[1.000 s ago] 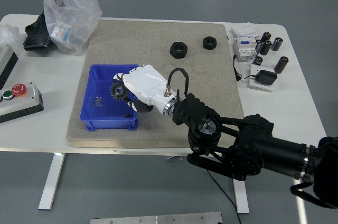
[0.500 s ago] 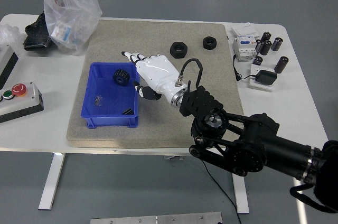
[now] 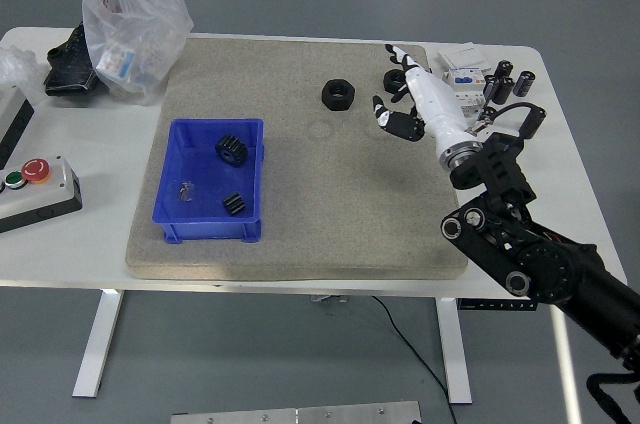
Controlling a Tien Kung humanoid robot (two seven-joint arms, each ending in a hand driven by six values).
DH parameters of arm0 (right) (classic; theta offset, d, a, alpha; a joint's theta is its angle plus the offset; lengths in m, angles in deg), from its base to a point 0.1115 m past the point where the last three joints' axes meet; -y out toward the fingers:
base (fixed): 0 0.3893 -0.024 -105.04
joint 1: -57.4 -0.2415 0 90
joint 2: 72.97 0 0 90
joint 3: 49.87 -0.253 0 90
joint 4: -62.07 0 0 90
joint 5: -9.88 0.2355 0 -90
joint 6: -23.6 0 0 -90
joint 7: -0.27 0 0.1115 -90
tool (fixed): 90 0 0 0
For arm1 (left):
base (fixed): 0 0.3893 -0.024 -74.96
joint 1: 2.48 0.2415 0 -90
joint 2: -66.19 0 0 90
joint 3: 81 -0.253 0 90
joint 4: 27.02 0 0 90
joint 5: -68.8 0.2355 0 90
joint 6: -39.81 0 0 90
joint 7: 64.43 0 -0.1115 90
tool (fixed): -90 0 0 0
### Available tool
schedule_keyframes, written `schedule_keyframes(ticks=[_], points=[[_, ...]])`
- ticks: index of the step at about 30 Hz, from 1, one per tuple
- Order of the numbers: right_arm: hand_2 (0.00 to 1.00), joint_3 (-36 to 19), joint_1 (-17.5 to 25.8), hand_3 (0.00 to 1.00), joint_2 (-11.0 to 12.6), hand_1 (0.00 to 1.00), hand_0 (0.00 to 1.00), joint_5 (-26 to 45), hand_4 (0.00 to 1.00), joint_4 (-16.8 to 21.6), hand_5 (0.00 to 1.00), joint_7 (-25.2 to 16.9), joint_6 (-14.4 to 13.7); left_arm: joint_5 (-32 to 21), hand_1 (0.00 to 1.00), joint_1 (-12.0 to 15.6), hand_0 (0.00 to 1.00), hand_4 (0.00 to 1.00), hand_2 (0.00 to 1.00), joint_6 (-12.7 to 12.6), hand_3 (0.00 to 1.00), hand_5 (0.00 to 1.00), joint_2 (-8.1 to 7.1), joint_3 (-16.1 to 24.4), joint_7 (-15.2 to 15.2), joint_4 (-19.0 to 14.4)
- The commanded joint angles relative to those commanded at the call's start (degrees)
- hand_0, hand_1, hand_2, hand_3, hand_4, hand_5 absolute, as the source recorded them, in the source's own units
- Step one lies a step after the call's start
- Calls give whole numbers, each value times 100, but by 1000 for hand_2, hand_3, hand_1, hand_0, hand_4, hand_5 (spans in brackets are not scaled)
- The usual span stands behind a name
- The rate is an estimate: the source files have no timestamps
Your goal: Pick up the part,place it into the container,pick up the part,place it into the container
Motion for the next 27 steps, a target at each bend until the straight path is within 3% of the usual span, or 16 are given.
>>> schedule_keyframes(ticks=[4,5,10,11,16,17,22,23,27], points=[[764,-613,539,807,-84,627,469,827,683,76,218,-807,-25,33,624,8,677,628,593,-5,625,236,20,42,13,0],[759,-724,661,777,-108,715,739,1002,816,104,467,-988,1,39,624,9,677,628,593,-4,625,236,30,44,15,0],[759,-883,1287,777,-164,715,739,1873,816,180,467,-1861,217,22,624,23,677,628,593,0,625,236,71,18,30,0],[764,-832,1412,772,-158,739,758,2063,862,206,602,-2034,292,4,624,29,677,628,593,-3,626,236,74,4,45,0],[764,-459,1934,772,-13,739,758,2967,862,448,602,-2793,744,-72,624,65,677,628,593,-15,626,236,71,-32,103,0],[777,-383,2002,776,22,763,782,3147,934,493,947,-2933,816,-76,624,68,677,628,593,-14,628,237,71,-34,105,0],[777,-98,2374,776,136,763,782,3887,934,744,947,-3454,1240,-143,624,83,677,628,593,-8,628,237,59,-113,120,0],[788,-82,2435,780,155,771,796,4002,953,790,998,-3492,1294,-159,623,84,677,628,593,-7,629,235,56,-130,127,0],[788,-69,2640,780,261,771,796,4350,953,990,998,-3541,1435,-230,623,90,677,628,593,-8,629,235,40,-200,161,0]])
